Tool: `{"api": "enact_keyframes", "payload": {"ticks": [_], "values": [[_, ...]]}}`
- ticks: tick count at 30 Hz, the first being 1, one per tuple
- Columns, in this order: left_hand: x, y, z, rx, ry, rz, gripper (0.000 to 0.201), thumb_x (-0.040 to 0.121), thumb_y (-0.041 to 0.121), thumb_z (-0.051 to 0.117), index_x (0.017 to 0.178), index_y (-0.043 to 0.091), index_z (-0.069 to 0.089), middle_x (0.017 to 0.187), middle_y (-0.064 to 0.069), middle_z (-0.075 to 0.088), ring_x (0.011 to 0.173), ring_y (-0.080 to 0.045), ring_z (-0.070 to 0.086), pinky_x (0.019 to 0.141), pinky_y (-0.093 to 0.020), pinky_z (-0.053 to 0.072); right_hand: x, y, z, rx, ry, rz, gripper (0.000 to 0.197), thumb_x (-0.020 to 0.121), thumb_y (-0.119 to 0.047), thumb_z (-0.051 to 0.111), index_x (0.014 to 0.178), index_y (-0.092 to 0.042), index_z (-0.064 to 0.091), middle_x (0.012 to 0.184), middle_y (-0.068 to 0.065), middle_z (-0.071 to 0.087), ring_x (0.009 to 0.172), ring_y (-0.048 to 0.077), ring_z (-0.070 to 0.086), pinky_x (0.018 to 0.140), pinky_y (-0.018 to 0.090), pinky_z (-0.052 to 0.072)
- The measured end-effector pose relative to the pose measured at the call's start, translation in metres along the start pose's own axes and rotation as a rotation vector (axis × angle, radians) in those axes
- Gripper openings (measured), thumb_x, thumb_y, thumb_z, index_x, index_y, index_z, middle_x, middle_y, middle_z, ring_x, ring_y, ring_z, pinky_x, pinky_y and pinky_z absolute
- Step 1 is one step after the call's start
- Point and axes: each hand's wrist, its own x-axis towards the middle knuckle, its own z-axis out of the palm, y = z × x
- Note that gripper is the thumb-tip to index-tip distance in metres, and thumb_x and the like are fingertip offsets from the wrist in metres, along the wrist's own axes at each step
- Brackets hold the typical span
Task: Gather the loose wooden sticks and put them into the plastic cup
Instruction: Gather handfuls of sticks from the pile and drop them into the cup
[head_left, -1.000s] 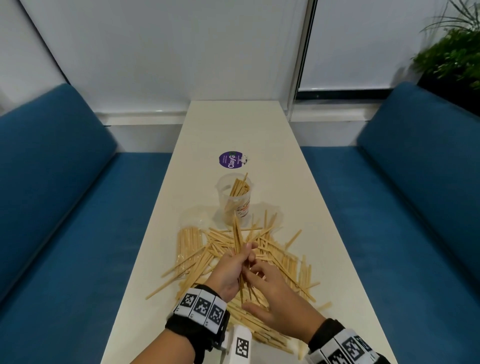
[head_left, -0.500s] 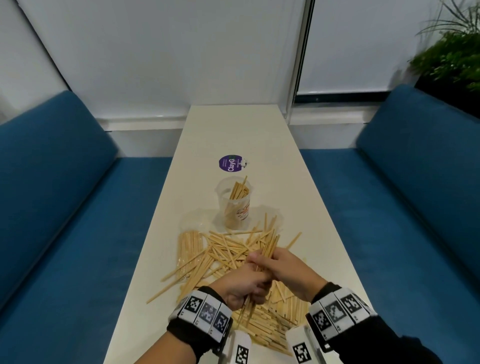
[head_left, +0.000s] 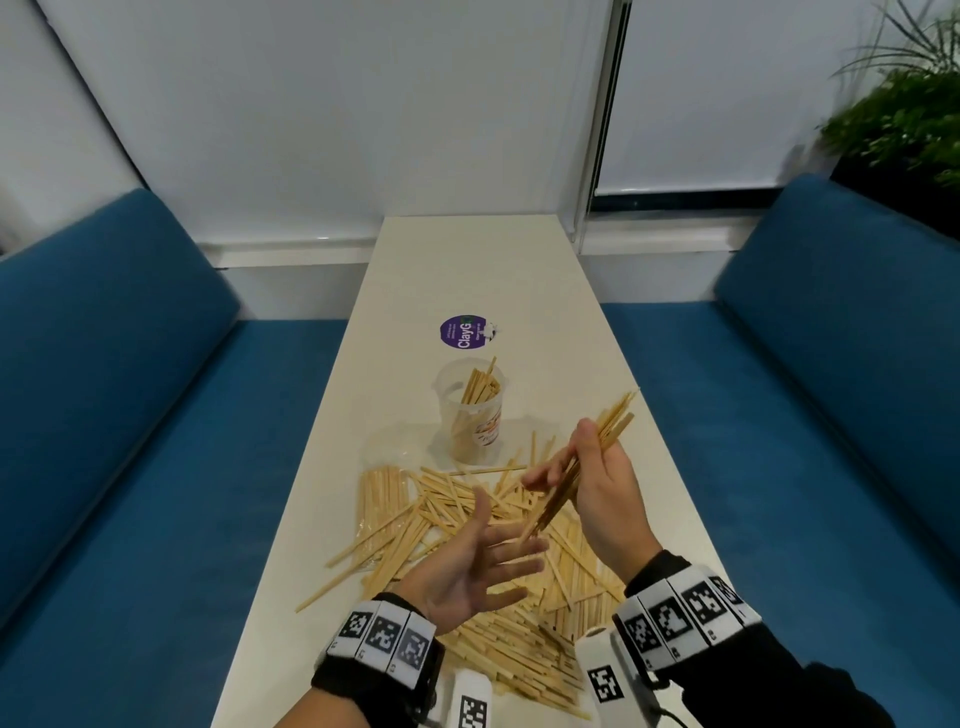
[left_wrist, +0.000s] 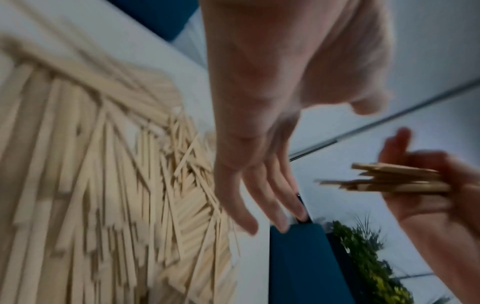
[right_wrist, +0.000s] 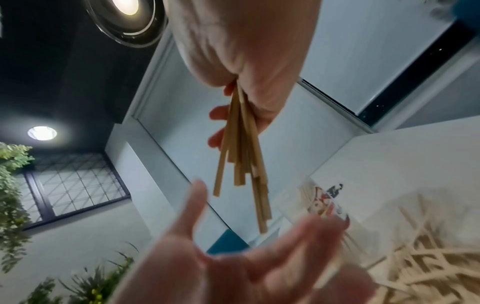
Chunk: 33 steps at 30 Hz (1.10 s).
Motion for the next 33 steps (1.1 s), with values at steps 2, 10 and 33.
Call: {"api": "enact_keyframes", "payload": {"ticks": [2,10,33], "values": [[0.005,-0.001,0.002,-0.219,0.038,-0.009,0.080,0.081,0.072,0.033,0.119,0.005,0.057,0.120,-0.016,0.064,0.114,-0.027,0.060,0.092,-0.038,0.046,-0.001,-0.004,0.004,0.019,-0.010,-0.046,0.051,0.094,-0.042,0.031,0.083,0.004,0.051,0.070,0.030,0.054,0.067,0.029,0.067,0.067,0.035,0.058],[0.015,0.006,0.017,-0.481,-0.016,0.067,0.046,0.099,0.031,0.032,0.117,-0.005,0.055,0.102,-0.029,0.066,0.090,-0.036,0.069,0.084,-0.047,0.052,-0.013,0.012,0.015,-0.007,-0.121,-0.005,0.028,0.087,-0.030,0.051,0.100,-0.005,0.051,0.070,0.006,0.062,0.077,0.021,0.069,0.070,0.026,0.055],[0.037,-0.049,-0.052,2.191,0.219,0.249,0.032,0.089,0.002,0.048,0.119,0.012,0.052,0.123,-0.006,0.051,0.112,-0.025,0.047,0.099,-0.036,0.033,-0.024,0.033,-0.036,-0.032,0.036,0.211,0.043,0.084,-0.047,0.048,0.063,-0.015,0.030,0.046,-0.005,0.027,0.043,0.011,0.021,0.045,0.024,0.020]]}}
